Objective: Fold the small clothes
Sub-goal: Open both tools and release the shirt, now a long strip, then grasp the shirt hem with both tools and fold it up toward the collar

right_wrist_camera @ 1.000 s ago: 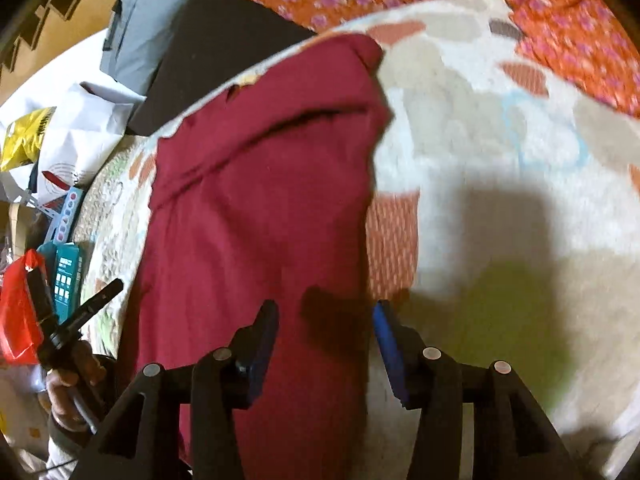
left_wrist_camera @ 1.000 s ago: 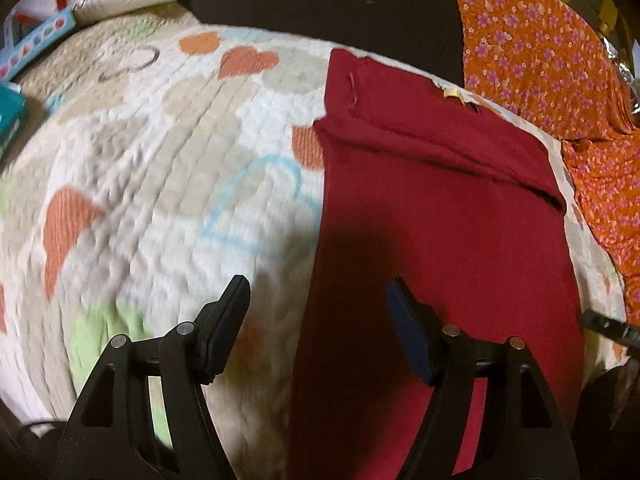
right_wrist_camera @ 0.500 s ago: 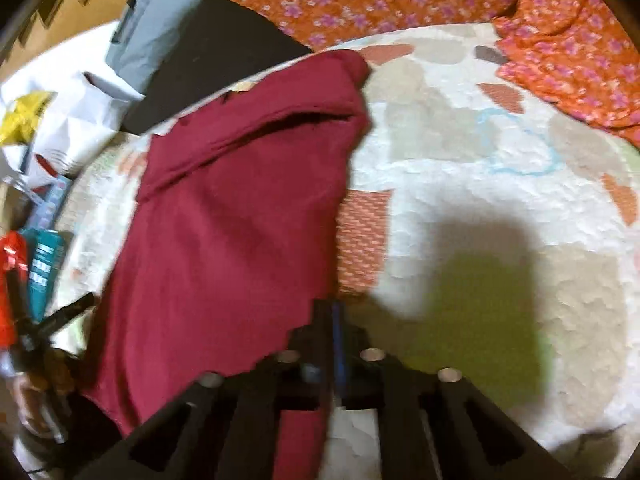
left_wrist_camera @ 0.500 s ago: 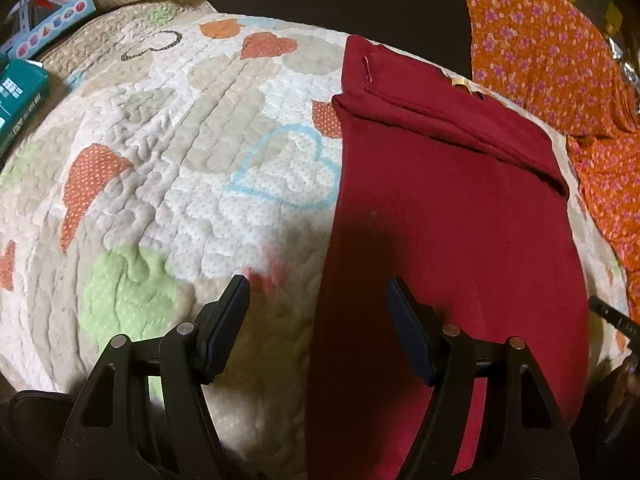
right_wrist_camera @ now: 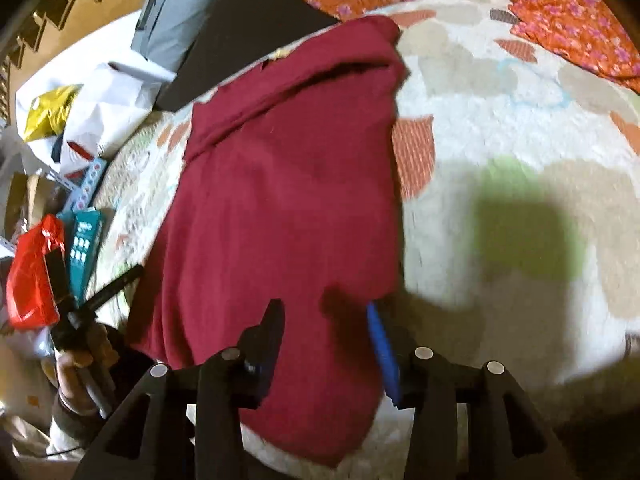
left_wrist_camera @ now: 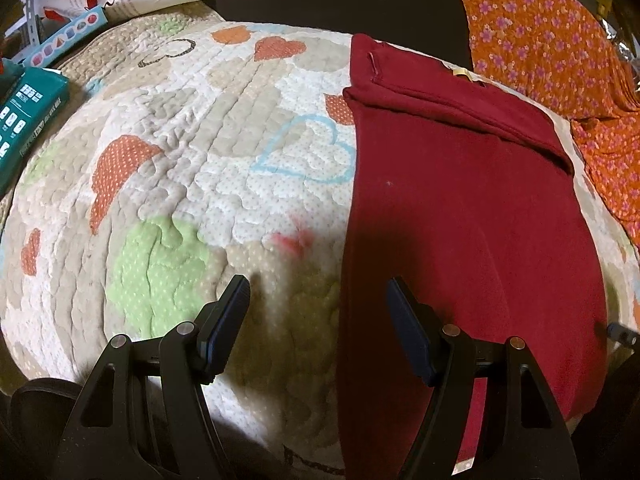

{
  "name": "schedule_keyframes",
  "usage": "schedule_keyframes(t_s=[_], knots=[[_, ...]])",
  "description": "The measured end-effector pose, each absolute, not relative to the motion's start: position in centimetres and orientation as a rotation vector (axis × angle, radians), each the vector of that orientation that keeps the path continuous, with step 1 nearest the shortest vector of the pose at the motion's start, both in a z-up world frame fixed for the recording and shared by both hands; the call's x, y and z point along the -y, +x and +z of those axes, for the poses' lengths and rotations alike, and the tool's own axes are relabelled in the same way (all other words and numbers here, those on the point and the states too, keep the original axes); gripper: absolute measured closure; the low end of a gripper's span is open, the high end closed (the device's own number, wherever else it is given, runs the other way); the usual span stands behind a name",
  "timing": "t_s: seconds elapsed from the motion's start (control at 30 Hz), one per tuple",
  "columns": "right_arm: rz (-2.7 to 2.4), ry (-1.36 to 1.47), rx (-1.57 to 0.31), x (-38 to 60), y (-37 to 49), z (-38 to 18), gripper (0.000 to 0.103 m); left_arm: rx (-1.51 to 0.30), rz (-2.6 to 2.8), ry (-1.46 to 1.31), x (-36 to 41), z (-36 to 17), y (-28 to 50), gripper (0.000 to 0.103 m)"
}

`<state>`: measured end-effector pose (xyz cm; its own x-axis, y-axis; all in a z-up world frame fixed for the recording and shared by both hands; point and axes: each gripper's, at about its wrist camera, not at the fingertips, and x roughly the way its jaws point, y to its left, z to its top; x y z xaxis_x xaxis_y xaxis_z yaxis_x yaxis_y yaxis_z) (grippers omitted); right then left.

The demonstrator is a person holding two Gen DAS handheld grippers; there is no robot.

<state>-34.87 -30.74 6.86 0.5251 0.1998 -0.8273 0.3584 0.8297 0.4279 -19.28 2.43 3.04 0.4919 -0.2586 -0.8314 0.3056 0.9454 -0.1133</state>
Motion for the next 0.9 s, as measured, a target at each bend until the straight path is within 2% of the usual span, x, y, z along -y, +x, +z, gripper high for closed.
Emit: schedule_keyframes(t_s=[0.4,0.6,0.77,0.87,0.9], knots=[[-0.106,0.714,-1.128,29.6,-37.8,4.3,0.057,-1.139,-0.426,-0.043,-3.4,2.0,-21.8,0.032],[-0.082,0.769,-1.112,29.4,-37.8,3.7,0.045,-1.224,-0.461,-0.063,-3.1,1.0,-22.6,0.029],[-0.009,0.838,-1.12,28.9,-37.9,2.9,0.043,-1.221,-0.462,-0.003,-2.0,0.5,-23.6,0.021],[-0.013,0.813,-1.115,28.4,-37.6,2.9,0.043,-1.216,-0.455,0.008,-1.8,0.4,-23.6,0.022],[-0.008,0.804,-1.112,28.2,-37.4,3.0,0.047,-1.214,-0.451,0.004,-1.9,0.5,-23.6,0.024]])
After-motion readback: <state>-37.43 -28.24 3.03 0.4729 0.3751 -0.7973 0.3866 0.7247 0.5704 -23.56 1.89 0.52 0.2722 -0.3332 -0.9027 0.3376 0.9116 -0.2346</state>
